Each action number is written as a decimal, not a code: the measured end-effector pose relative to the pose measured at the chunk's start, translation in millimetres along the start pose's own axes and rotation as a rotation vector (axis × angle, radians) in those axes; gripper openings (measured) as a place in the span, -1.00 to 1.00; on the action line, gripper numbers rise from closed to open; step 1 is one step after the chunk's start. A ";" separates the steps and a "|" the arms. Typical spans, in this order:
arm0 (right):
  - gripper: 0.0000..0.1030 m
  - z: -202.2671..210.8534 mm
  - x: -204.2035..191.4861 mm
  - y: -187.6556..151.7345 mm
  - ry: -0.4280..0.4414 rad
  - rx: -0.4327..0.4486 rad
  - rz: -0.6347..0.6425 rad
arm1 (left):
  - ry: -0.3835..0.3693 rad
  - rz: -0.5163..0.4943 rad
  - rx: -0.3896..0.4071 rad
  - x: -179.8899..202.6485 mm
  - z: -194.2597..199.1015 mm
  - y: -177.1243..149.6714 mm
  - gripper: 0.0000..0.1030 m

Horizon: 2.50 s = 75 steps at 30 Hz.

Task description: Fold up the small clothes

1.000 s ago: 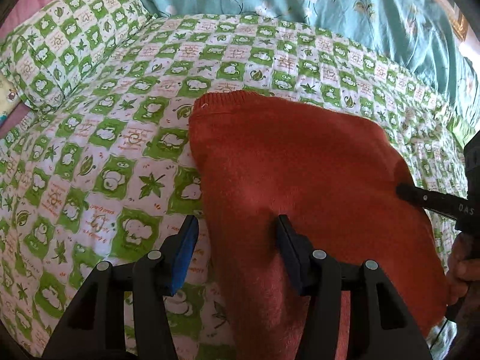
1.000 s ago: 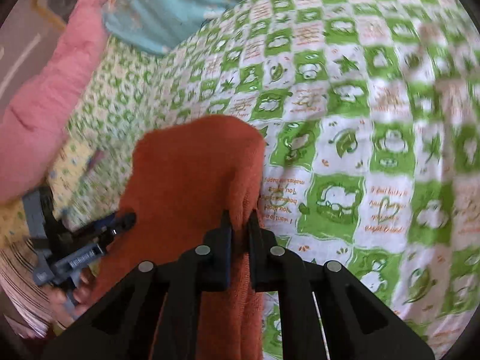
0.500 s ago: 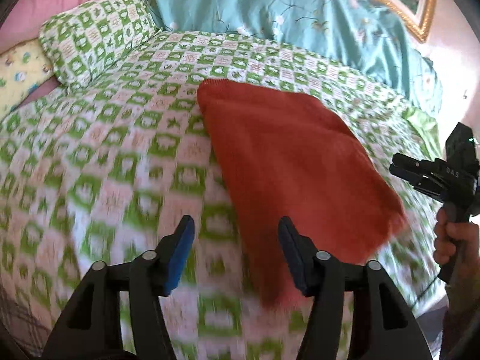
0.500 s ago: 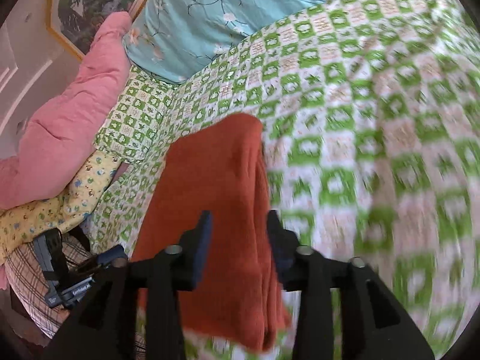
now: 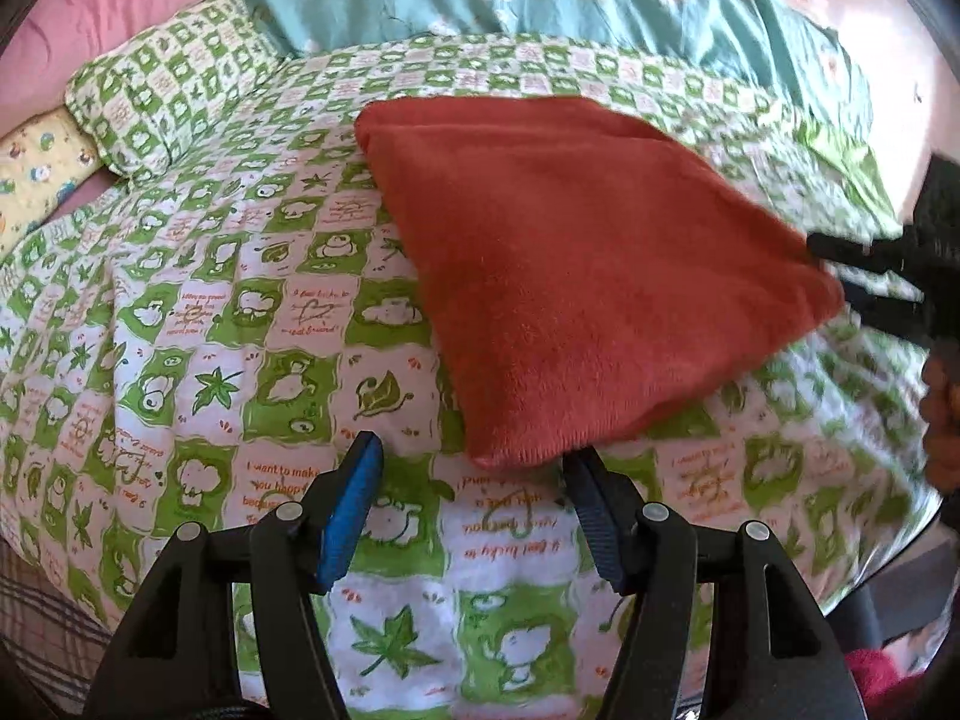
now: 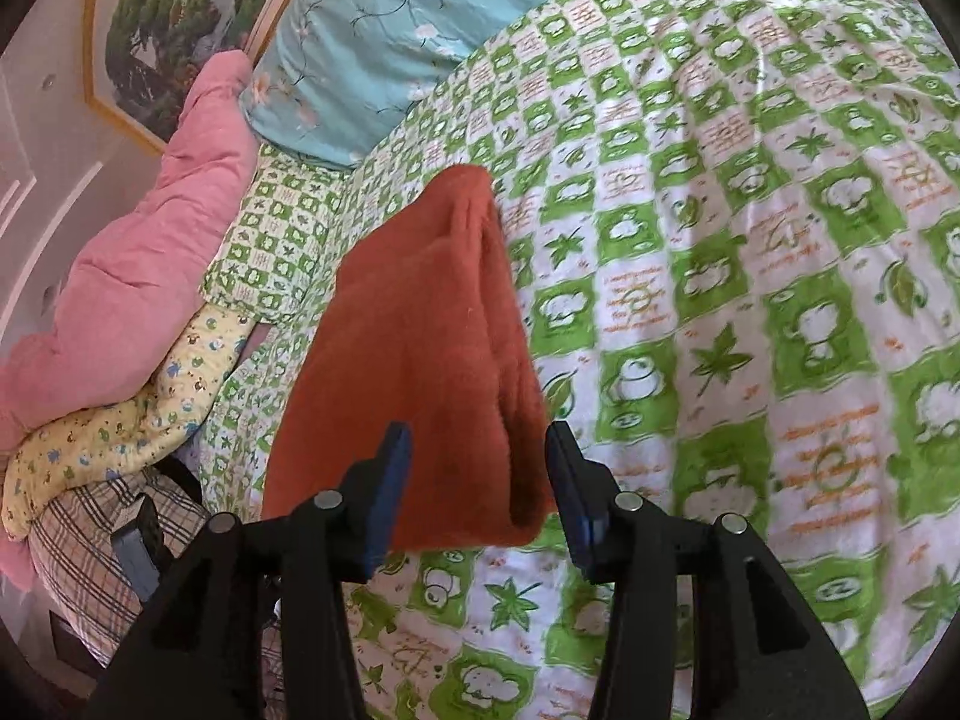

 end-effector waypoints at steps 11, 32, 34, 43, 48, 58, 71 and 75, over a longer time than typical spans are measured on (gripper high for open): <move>-0.16 -2.9 -19.5 0.8 0.028 0.001 0.058 | -0.083 0.187 0.029 0.2 15.5 16.1 0.19; -0.92 -2.3 9.8 -0.6 -0.131 -0.062 0.149 | 0.020 0.105 0.006 1.3 -6.6 -5.8 -0.94; -0.92 -16.2 19.2 -19.7 -0.167 -0.109 0.156 | 0.022 0.094 0.023 2.1 -4.0 -7.0 -0.94; -0.71 -2.6 22.6 -16.8 -0.212 -0.114 0.145 | -0.054 0.088 -0.026 -2.9 17.3 -12.4 -0.86; -0.71 34.4 8.4 2.9 -0.199 0.012 0.139 | -0.158 0.070 0.030 7.1 57.9 -0.7 -0.86; -0.70 -1.8 -51.6 18.9 -0.060 -0.008 0.240 | -0.245 0.073 0.031 33.1 37.7 32.8 -0.77; -0.82 -60.5 -4.8 20.7 -0.076 -0.096 0.139 | -0.163 0.045 -0.052 20.6 -12.5 4.9 -0.78; -0.74 -40.8 -18.0 15.7 -0.077 -0.076 0.151 | -0.188 0.091 -0.063 16.7 -7.9 5.9 -0.78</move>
Point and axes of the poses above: each gripper's, at about its wrist camera, not at the fingertips, and z roughly against the way its jaws point, x to its right, y to its top, the point moved 10 cm from there along -z, roughly the way its jaws point, and after that the axes turned 12 degrees about z, right-handed, at the moved point
